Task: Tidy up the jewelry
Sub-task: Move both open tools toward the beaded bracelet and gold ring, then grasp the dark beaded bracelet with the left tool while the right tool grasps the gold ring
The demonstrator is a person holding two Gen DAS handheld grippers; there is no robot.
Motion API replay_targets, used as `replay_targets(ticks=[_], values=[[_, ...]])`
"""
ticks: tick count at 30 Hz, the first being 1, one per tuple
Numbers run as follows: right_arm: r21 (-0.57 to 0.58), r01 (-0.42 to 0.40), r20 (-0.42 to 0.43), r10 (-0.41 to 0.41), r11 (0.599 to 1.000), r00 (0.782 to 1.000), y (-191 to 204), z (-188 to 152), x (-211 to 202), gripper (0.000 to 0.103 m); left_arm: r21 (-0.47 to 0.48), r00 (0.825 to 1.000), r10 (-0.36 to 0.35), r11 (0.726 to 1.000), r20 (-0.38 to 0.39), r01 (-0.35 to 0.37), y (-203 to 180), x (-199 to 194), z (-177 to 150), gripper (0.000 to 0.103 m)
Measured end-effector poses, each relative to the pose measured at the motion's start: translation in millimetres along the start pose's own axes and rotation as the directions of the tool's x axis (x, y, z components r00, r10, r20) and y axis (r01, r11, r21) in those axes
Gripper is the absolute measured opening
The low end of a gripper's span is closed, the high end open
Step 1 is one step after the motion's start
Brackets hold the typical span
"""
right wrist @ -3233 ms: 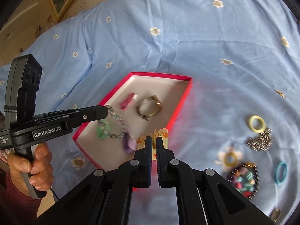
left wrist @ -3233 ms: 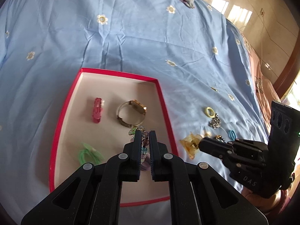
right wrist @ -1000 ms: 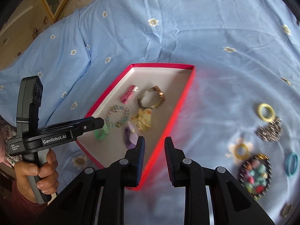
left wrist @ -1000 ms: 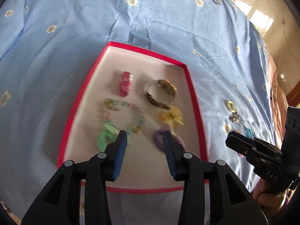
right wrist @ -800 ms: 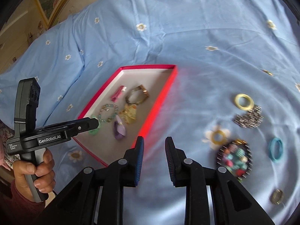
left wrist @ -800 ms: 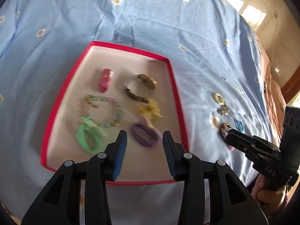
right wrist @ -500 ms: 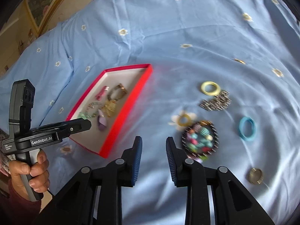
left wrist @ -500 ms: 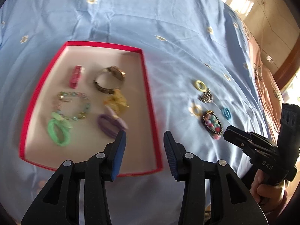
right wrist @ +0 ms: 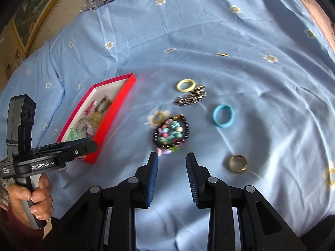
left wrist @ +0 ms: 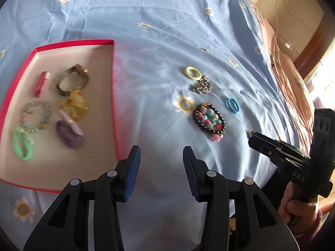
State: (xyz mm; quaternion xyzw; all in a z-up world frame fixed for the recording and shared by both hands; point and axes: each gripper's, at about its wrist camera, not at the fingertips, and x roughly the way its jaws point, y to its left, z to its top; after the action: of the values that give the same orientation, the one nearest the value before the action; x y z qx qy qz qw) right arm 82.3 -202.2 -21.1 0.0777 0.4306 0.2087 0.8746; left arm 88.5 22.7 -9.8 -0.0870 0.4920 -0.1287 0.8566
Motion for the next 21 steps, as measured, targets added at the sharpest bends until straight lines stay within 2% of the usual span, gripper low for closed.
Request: replay_targets(ticks=[13, 21], values=[[0.036, 0.082, 0.036, -0.083, 0.996, 0.996, -33.9, 0.6, -16.5, 0.030, 0.047, 0.999, -0.034, 0.998, -0.038, 0.036, -25.9, 28.0, 19.2, 0.040], [0.026, 0.141, 0.027, -0.141, 0.990, 0.990, -45.2, -1.6, -13.8, 0.030, 0.051, 0.994, -0.072, 0.996, -0.085, 0.077, -39.2, 55.0, 31.8, 0.040]])
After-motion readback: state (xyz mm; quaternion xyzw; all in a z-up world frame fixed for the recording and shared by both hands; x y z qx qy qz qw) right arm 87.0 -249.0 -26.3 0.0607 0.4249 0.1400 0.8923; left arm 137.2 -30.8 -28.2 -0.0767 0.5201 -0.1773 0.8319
